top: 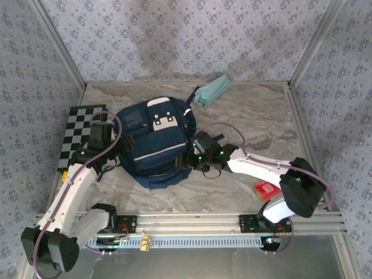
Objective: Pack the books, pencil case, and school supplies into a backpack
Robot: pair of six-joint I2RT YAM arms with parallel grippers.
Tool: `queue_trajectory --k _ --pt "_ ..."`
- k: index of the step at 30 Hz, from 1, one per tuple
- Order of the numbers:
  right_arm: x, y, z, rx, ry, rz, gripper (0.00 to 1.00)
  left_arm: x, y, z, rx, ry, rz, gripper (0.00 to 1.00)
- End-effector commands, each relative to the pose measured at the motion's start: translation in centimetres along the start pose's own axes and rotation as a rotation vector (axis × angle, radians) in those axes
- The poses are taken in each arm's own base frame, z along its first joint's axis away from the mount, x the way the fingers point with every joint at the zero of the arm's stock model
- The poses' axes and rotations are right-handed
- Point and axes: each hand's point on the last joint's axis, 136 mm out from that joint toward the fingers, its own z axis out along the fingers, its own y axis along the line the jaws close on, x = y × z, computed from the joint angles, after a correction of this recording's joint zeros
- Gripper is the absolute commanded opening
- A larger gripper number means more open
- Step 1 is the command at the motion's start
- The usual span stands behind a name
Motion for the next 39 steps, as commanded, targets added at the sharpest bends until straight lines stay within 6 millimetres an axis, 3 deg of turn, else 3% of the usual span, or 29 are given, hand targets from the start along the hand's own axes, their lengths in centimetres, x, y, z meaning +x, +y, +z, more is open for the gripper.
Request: queue_trajectory --k 1,5,10,16,20,26,35,39 --pt "-1.1 -1.4 1.6 0.052 -0.026 0.052 0.69 0.3 0.6 0.9 0.035 0.044 -0.066 0.63" --pt "-2.6 -3.0 3.0 0.066 -0.039 0.024 0.54 0.4 2.6 2.2 -0.023 0.054 -0.12 0.63" --pt "-4.9 -6.9 3.6 0.18 -0.033 -0.044 0.4 0.2 4.2 3.6 -0.051 0.053 -0.194 0.63" --pt "-10.5 -11.2 1.5 0.199 -0.102 -0.033 0.37 0.3 5.5 5.9 -0.097 0.067 -0.259 0.61" --pt "-12.4 -11.4 -0.2 0.161 -0.096 -0.052 0.39 0.6 5.7 7.8 -0.103 0.095 -0.313 0.58" --pt "-10.1 -9.2 -2.5 0.068 -0.072 -0.07 0.49 0.7 5.6 10.4 -0.077 0.105 -0.387 0.55" --pt "-5.8 -7.7 -3.3 0.007 -0.046 -0.033 0.56 1.4 4.2 13.7 0.026 0.14 -0.472 0.5" --pt "-4.4 -7.2 -2.6 0.0 -0.027 -0.026 0.58 1.6 3.2 14.7 0.047 0.147 -0.473 0.37"
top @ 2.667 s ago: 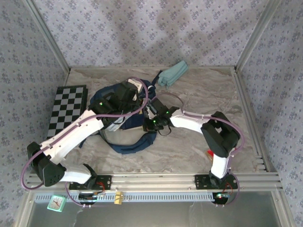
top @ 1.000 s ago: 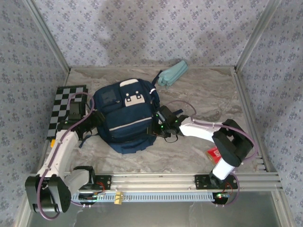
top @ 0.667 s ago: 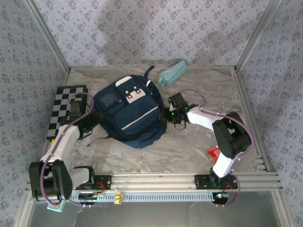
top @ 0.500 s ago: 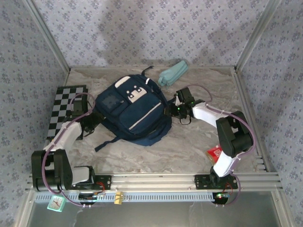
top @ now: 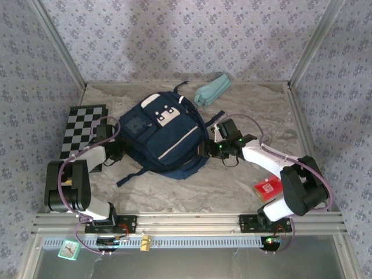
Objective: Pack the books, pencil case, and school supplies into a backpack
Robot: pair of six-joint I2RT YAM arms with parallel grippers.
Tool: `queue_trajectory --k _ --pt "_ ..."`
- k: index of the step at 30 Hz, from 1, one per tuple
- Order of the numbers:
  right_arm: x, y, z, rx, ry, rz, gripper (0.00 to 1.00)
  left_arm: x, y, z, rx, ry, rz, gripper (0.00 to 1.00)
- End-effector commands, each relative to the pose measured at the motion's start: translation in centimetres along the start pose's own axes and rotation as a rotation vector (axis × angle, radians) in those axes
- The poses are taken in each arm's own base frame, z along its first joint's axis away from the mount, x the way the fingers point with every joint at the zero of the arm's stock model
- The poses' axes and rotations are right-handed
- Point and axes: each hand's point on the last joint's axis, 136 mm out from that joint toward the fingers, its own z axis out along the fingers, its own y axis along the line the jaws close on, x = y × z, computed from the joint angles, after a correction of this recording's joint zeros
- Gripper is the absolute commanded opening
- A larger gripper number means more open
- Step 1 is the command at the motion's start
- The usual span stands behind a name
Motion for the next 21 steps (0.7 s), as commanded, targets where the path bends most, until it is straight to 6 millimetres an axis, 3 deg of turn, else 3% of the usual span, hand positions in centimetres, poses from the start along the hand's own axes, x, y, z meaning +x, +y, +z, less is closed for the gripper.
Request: queue_trajectory --k 1,7,11,13,19,21 --pt "1.2 0.8 0.2 -0.024 0.019 0.041 0.59 0.3 -2.1 0.8 0.073 0.006 -0.002 0.31" --pt "0.7 1.0 2.1 -0.032 0.012 0.08 0.64 1.4 -2.0 0.7 0.077 0.042 -0.003 0.0" --pt "-1.9 1.1 3.3 -0.039 -0.017 0.076 0.64 2.8 -2.0 -0.8 0.098 0.05 0.01 0.0" --pt "-3.9 1.1 3.8 -0.041 -0.036 0.059 0.65 4.5 -1.6 -1.6 0.091 0.075 0.024 0.0" --pt "-10.2 -1.1 4.3 0.017 -0.093 0.04 0.68 8.9 0.6 -4.4 0.091 0.097 -0.004 0.0" --pt "-11.5 -1.3 4.1 0.037 -0.096 0.014 0.7 9.8 0.3 -5.4 0.119 0.096 -0.003 0.0"
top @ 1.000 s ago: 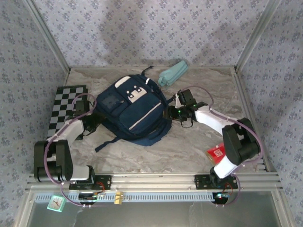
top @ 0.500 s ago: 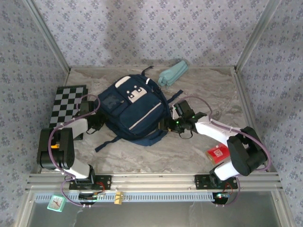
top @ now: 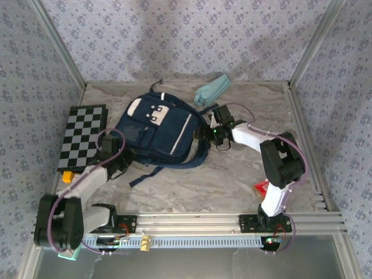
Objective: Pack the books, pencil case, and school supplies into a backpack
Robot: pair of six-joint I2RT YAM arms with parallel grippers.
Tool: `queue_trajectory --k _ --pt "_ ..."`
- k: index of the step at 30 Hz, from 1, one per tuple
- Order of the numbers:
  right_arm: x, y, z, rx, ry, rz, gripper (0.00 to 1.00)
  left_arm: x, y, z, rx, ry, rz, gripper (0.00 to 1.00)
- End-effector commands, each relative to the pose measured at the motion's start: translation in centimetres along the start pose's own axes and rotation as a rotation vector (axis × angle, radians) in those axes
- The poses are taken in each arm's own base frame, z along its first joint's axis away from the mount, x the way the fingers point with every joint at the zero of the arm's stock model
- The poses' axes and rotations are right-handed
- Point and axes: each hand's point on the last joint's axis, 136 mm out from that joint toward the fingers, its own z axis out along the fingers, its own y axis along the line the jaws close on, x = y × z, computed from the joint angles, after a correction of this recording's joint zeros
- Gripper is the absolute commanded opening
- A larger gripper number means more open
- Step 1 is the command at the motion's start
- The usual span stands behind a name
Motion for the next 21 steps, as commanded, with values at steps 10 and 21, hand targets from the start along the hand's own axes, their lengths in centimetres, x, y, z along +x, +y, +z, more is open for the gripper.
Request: queue_trajectory --k 10,21 --pt "3.8 -2.8 -7.0 0.214 -0.052 -0.176 0.81 4.7 -0.6 -2.9 0.072 0.079 -0.067 0.0" --pt "11.9 3.0 -11.4 0.228 -0.053 -0.376 0.72 6.4 -3.0 -3.4 0.099 0.091 -0.054 0.0"
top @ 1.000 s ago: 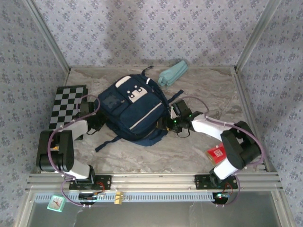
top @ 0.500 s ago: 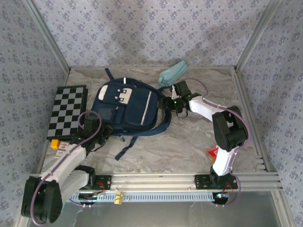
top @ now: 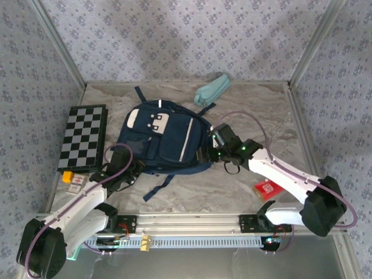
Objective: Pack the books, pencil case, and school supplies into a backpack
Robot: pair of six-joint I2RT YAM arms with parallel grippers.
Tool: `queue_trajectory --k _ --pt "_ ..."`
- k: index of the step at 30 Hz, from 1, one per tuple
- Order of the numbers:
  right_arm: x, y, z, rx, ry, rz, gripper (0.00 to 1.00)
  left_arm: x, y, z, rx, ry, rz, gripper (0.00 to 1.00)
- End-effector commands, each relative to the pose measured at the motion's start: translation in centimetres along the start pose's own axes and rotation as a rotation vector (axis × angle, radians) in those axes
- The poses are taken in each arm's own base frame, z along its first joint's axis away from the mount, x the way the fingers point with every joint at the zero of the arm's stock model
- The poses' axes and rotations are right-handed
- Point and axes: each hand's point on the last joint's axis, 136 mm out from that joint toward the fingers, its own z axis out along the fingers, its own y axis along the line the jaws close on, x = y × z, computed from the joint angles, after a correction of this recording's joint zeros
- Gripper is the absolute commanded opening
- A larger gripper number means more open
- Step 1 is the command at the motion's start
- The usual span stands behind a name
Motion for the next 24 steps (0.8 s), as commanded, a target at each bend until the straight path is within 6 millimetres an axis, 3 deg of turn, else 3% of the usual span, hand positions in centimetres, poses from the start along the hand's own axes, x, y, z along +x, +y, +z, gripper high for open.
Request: queue_trajectory --k 1,9,13,18,21,24 --pt "2.0 1.1 -0.5 0.057 0.028 -0.032 0.71 1.0 -3.5 -1.0 0.106 0.047 -0.015 0.0" --pt "4.6 9.5 2.3 -0.041 0.012 -0.121 0.57 3.7 -6.3 -1.4 0.136 0.061 0.027 0.0" --pt "6.0 12.3 3.9 -0.072 0.031 -0.154 0.53 5.1 -7.6 -0.9 0.153 0.087 0.032 0.0" --pt "5.9 14.7 5.8 -0.101 0.037 -0.198 0.48 6.1 -8.6 -0.5 0.146 0.093 0.039 0.0" --pt "5.9 13.7 6.9 -0.05 0.056 -0.213 0.47 6.4 -9.0 -0.7 0.153 0.095 0.048 0.0" --pt "4.3 12.6 7.4 -0.05 0.04 -0.207 0.47 6.7 -9.0 -0.9 0.145 0.094 0.059 0.0"
